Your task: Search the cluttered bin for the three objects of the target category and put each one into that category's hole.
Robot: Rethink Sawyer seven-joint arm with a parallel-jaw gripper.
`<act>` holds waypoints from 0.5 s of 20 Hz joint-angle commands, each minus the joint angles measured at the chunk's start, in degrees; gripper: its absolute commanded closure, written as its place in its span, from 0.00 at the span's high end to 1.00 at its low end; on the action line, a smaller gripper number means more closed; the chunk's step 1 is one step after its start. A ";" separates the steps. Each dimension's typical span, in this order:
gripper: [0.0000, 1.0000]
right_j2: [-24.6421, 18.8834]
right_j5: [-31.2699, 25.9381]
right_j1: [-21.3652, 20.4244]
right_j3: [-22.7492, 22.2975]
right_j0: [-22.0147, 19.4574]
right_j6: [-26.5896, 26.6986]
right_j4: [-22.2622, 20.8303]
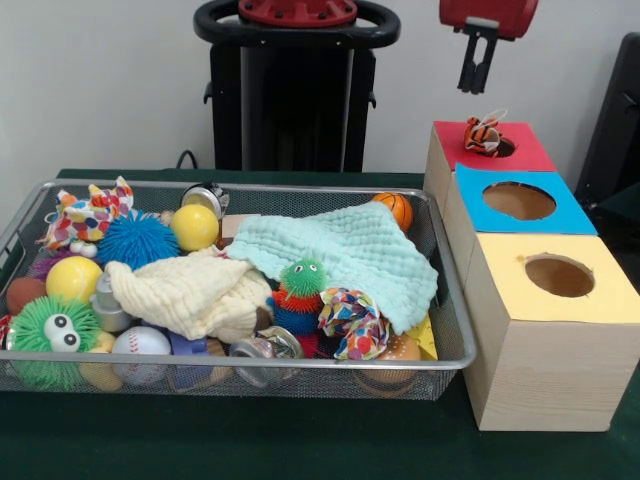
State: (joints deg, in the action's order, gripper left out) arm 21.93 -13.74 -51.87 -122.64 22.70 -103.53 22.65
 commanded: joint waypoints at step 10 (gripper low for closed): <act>0.00 -10.32 9.99 4.09 -6.21 -6.27 -12.18 -0.47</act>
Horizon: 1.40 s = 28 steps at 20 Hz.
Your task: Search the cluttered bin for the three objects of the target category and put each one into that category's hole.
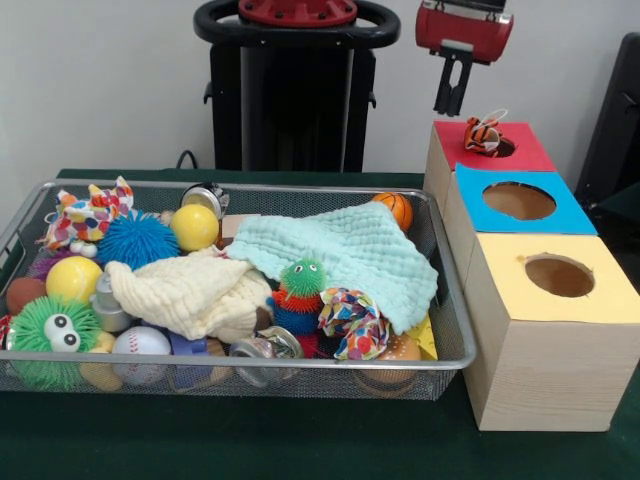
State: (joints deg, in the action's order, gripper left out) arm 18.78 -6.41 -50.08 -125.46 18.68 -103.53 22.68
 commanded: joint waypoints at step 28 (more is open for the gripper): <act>0.00 -13.52 8.48 4.91 -6.27 -3.82 -16.01 0.71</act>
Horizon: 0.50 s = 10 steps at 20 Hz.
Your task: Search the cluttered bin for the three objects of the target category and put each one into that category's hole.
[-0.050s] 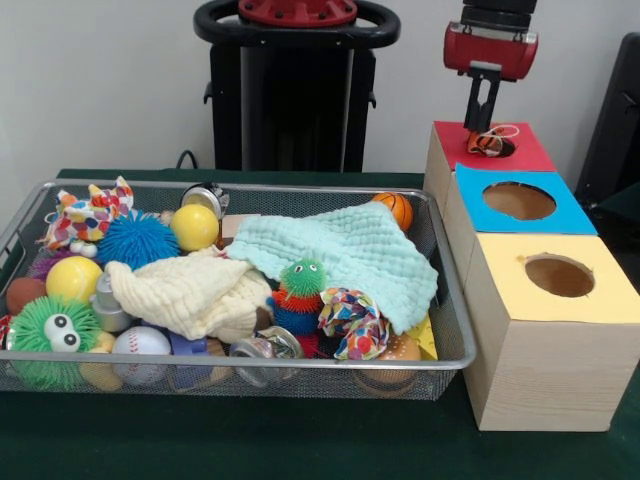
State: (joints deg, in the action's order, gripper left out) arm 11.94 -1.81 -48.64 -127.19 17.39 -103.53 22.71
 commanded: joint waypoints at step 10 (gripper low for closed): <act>0.00 -9.23 6.34 3.91 -5.78 -4.45 -16.40 0.47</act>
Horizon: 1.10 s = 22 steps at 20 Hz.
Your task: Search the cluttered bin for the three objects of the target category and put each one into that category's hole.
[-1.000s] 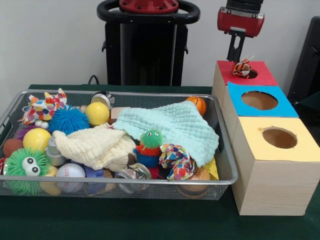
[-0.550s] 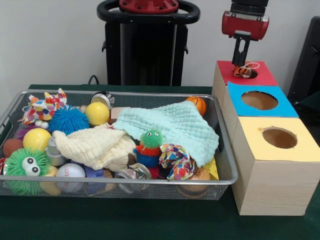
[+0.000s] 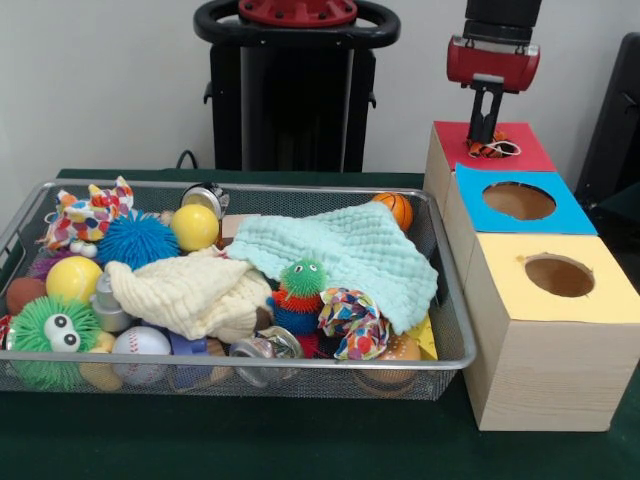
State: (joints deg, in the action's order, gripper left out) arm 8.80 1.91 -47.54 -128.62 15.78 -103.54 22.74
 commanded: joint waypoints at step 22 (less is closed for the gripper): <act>0.00 -13.47 11.37 7.02 -5.83 -8.94 -19.82 -3.35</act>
State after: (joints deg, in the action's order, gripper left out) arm 1.05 8.57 -46.57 -131.75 9.30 -105.46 20.55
